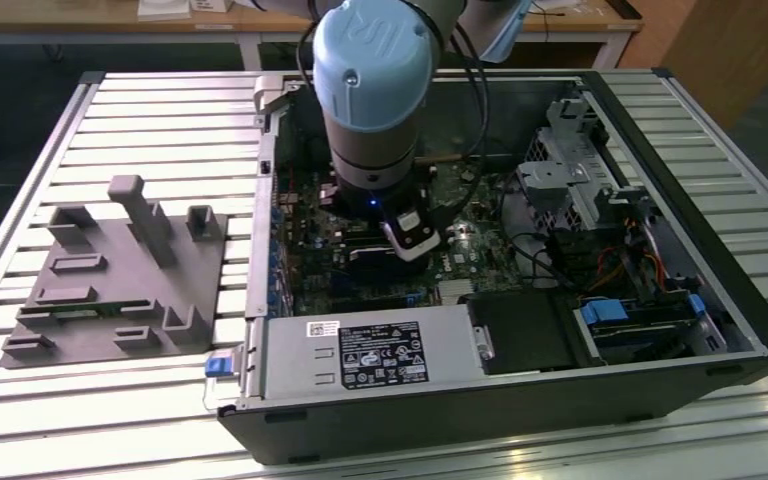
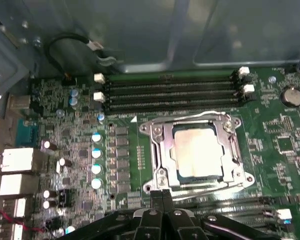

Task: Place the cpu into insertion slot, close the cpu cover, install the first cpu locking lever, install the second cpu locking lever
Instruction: 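Install the second cpu locking lever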

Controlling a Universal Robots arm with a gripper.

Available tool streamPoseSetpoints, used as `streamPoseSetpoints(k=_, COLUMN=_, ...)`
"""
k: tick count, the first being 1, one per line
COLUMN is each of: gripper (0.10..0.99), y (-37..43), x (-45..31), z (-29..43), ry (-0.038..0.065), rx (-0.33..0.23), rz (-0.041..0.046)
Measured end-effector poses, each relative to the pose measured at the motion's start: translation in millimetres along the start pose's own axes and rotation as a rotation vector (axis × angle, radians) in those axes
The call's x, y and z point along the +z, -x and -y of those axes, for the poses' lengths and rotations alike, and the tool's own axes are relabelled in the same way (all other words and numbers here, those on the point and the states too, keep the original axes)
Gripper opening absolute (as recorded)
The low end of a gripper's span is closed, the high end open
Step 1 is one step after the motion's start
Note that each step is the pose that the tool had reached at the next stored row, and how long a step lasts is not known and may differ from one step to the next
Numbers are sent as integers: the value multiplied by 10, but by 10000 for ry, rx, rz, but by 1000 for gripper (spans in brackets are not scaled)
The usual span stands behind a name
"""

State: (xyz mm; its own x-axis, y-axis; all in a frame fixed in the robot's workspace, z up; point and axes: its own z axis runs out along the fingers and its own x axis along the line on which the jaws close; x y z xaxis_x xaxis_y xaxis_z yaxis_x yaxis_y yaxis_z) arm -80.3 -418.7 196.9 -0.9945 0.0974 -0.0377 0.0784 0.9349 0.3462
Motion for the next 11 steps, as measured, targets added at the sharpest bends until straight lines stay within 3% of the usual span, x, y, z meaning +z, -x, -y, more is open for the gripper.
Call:
streamPoseSetpoints(k=2, gripper=106, y=-2, x=17, z=6, ry=115, rx=9, rz=-7)
streamPoseSetpoints(k=6, gripper=106, y=-16, x=53, z=22, ry=213, rx=16, rz=-16)
streamPoseSetpoints(k=11, gripper=106, y=-52, x=80, z=34, ry=457, rx=31, rz=-34)
